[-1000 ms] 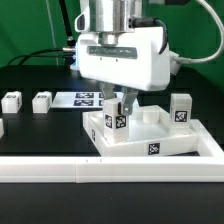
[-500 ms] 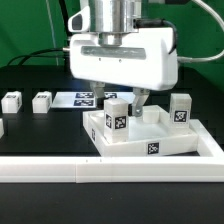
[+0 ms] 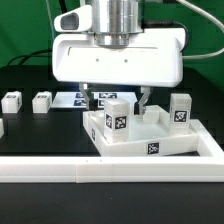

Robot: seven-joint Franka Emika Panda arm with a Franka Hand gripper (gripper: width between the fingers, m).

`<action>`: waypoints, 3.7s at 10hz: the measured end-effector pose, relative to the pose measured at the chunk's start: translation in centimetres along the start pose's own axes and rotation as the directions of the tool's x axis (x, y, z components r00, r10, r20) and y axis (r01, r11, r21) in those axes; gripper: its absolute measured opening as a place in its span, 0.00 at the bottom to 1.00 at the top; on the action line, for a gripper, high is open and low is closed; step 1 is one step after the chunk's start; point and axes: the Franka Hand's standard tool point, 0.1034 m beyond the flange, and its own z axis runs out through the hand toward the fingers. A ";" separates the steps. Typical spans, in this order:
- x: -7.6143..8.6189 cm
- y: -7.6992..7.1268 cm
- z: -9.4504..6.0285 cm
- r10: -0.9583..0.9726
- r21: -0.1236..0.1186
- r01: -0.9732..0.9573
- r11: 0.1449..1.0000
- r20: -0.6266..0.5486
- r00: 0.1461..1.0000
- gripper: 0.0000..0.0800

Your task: Assemble square table

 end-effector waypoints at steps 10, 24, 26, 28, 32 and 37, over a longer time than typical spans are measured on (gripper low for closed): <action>0.0 0.0 0.0 -0.572 -0.011 0.572 0.820 0.022 0.820 0.81; -0.2 -0.5 0.1 0.199 0.002 -0.199 0.980 -0.026 0.980 0.36; -0.2 -0.5 0.1 0.331 0.003 -0.331 0.944 -0.029 0.943 0.36; -0.2 -0.5 0.1 0.487 0.007 -0.487 0.873 -0.030 0.873 0.36; -0.2 -0.6 0.1 0.756 0.018 -0.756 0.655 -0.021 0.654 0.37; 0.1 -0.1 0.1 0.907 0.033 -0.907 0.420 0.005 0.420 0.37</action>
Offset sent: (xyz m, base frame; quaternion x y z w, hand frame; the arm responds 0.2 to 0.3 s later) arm 0.0047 0.0160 0.0006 0.0262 -0.0458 -0.2228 0.9734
